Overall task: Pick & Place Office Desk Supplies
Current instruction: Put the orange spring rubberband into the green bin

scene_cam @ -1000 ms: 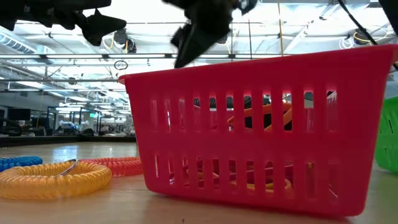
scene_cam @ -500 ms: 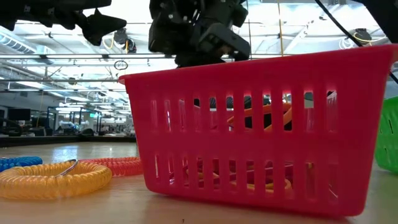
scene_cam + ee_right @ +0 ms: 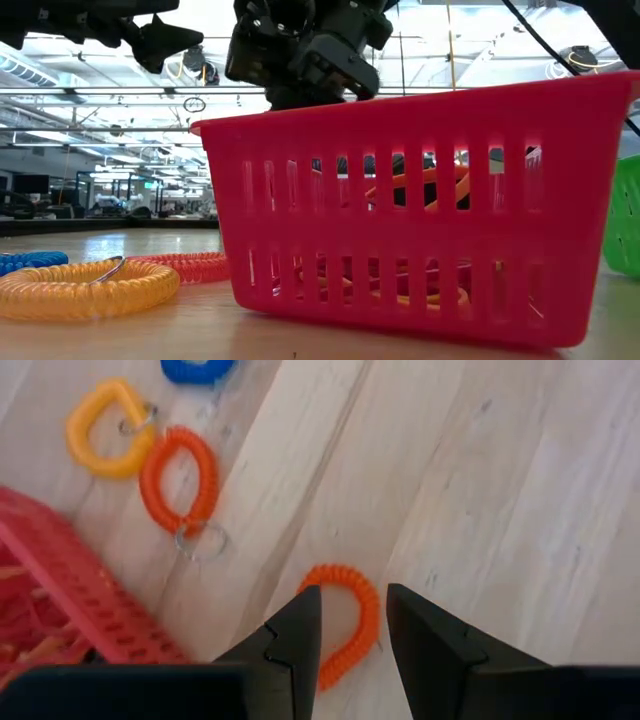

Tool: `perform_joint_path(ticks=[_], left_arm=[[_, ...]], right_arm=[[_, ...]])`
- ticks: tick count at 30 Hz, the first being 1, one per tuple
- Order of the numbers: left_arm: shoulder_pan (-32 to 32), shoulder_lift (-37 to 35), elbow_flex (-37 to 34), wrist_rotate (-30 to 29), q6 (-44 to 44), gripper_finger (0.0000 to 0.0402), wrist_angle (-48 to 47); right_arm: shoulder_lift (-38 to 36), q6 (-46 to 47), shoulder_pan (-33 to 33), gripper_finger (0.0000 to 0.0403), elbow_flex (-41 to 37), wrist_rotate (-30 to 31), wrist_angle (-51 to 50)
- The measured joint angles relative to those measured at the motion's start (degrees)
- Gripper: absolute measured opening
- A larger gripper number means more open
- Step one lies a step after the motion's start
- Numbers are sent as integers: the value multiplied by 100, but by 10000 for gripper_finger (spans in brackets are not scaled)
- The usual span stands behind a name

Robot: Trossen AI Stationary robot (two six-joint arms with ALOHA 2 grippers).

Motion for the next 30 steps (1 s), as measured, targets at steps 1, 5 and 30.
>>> perform_joint_path(ticks=[1, 5, 30], left_arm=[[0, 0, 0, 0, -2, 294, -6], [0, 0, 0, 0, -4, 294, -7], [-2, 0, 2, 4, -7, 294, -10]], right_arm=[[-4, 27, 0, 105, -55, -1, 129], [0, 179, 0, 105, -352, -1, 530], [0, 11, -2, 77, -1119, 305, 1018]])
